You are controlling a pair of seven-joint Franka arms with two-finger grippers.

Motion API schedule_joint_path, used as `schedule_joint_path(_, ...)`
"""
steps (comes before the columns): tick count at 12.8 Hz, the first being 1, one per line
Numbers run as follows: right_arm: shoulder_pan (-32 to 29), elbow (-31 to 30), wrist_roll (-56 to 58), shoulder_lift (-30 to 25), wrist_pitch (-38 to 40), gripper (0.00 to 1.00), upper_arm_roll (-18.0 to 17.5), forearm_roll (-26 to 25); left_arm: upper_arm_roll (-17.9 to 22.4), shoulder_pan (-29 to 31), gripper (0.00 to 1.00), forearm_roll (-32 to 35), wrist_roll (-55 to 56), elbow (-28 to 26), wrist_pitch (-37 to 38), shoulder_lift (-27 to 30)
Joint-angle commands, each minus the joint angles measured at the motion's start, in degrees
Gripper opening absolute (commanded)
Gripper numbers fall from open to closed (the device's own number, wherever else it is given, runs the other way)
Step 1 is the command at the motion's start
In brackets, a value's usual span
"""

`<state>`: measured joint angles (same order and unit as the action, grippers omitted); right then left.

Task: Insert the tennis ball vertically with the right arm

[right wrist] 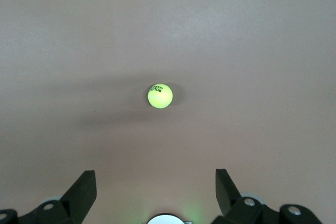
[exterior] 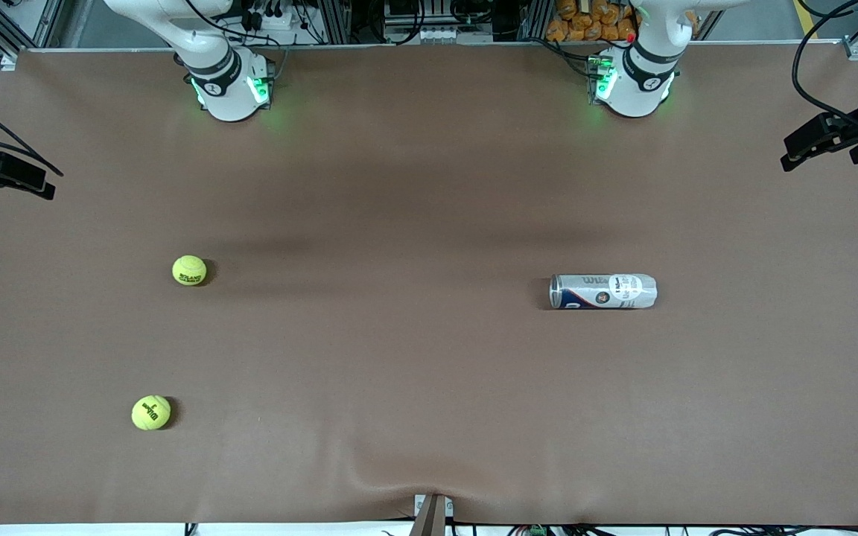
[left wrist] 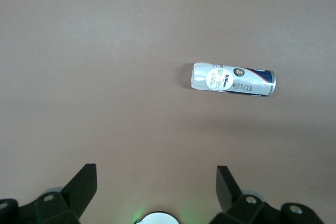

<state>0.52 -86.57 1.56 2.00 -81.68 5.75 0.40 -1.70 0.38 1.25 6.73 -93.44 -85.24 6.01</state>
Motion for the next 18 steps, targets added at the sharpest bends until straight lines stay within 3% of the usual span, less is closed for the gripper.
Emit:
schedule_joint_path(1, -0.16, -0.36, 0.37, -0.85, 0.38, 1.00, -0.48, -0.84, -0.24, 0.41, 1.00, -0.99, 0.21, 0.71, 1.04, 0.06)
schedule_joint_path(18, 0.10, -0.36, 0.46, -0.85, -0.32, 1.00, -0.48, -0.75, -0.06, 0.58, 1.00, -0.37, -1.28, 0.54, 1.04, -0.21)
